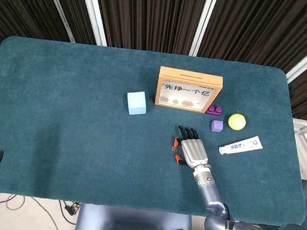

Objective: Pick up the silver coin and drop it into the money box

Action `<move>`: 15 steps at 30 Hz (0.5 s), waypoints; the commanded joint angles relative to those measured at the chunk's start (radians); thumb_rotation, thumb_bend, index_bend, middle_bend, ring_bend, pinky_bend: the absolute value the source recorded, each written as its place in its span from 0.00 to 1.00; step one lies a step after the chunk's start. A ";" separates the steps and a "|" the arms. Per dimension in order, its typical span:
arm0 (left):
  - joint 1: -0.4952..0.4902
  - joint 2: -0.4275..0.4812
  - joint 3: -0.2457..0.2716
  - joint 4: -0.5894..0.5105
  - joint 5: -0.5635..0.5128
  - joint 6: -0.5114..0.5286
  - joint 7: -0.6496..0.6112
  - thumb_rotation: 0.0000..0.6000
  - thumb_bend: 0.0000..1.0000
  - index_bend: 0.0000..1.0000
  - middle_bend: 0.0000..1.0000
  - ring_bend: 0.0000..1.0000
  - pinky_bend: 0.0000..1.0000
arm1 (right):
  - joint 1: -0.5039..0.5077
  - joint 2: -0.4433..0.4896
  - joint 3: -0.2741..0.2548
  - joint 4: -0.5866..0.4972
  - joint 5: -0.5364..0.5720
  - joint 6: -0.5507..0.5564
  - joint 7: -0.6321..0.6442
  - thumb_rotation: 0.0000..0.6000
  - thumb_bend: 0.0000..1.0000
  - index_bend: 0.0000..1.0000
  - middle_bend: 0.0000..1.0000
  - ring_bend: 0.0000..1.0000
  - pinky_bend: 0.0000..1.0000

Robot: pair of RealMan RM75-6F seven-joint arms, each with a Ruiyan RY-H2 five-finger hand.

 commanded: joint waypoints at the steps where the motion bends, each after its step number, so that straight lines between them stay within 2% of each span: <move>1: 0.000 0.000 0.000 0.000 0.000 0.000 0.000 1.00 0.36 0.09 0.00 0.00 0.00 | 0.002 -0.004 0.002 0.003 0.000 0.000 -0.001 1.00 0.42 0.48 0.02 0.00 0.00; 15: 0.000 0.002 0.000 0.000 -0.002 -0.001 -0.002 1.00 0.36 0.09 0.00 0.00 0.00 | 0.027 -0.036 0.023 0.030 0.007 -0.010 -0.001 1.00 0.45 0.54 0.02 0.00 0.00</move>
